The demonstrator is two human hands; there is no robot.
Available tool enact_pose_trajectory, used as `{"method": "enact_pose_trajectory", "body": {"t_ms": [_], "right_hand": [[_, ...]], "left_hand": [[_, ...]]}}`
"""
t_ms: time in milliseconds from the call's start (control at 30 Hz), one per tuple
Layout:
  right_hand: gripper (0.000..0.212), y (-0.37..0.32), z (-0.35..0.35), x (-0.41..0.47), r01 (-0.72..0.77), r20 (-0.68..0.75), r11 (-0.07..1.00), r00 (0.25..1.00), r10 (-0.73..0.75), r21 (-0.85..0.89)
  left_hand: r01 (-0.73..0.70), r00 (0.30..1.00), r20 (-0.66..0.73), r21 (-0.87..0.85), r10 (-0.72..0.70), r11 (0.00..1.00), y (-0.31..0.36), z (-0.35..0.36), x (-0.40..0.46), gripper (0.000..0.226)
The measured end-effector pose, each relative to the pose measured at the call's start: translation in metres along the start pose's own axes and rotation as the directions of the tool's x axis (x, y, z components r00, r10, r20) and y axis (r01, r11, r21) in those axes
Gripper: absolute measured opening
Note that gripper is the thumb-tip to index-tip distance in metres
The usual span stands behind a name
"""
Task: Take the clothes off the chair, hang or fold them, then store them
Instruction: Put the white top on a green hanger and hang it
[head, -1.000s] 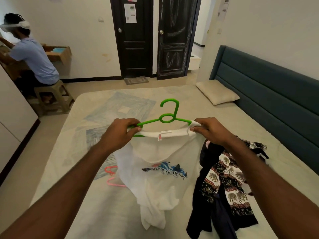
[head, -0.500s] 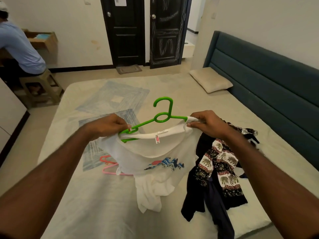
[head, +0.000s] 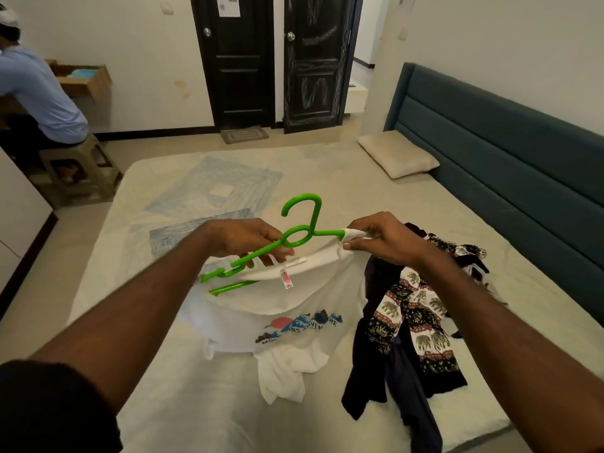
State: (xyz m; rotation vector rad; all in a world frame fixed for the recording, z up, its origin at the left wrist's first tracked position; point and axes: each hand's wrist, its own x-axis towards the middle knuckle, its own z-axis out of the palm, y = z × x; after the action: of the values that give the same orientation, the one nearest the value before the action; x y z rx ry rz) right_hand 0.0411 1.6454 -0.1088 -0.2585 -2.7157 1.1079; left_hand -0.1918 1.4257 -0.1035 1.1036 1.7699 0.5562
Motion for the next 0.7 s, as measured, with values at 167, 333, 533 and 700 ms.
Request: {"method": "enact_pose_trajectory", "body": {"t_ms": [167,333,533,700], "right_hand": [[0.014,-0.007,0.002,-0.001,0.023,0.022,1.000,0.999,-0.024,0.016],[0.012,0.004,0.000,-0.008,-0.009,0.019,1.000,1.000,0.009,0.005],[0.015,0.009,0.004,-0.010,-0.039,0.018,0.997,0.999,0.040,-0.068],[0.016,0.009,0.008,-0.009,-0.055,-0.019,0.992,0.998,0.053,-0.110]], "left_hand": [[0.003,0.986,0.166,0.173,-0.032,0.985,0.019,0.020,0.013,0.024],[-0.147,0.958,-0.162,0.430,0.236,0.891,0.018,0.017,0.024,0.030],[-0.325,0.794,-0.287,0.543,0.535,0.774,0.013,0.016,0.024,0.019],[-0.329,0.884,-0.267,0.227,0.384,0.917,0.012,0.025,0.008,0.013]]}}
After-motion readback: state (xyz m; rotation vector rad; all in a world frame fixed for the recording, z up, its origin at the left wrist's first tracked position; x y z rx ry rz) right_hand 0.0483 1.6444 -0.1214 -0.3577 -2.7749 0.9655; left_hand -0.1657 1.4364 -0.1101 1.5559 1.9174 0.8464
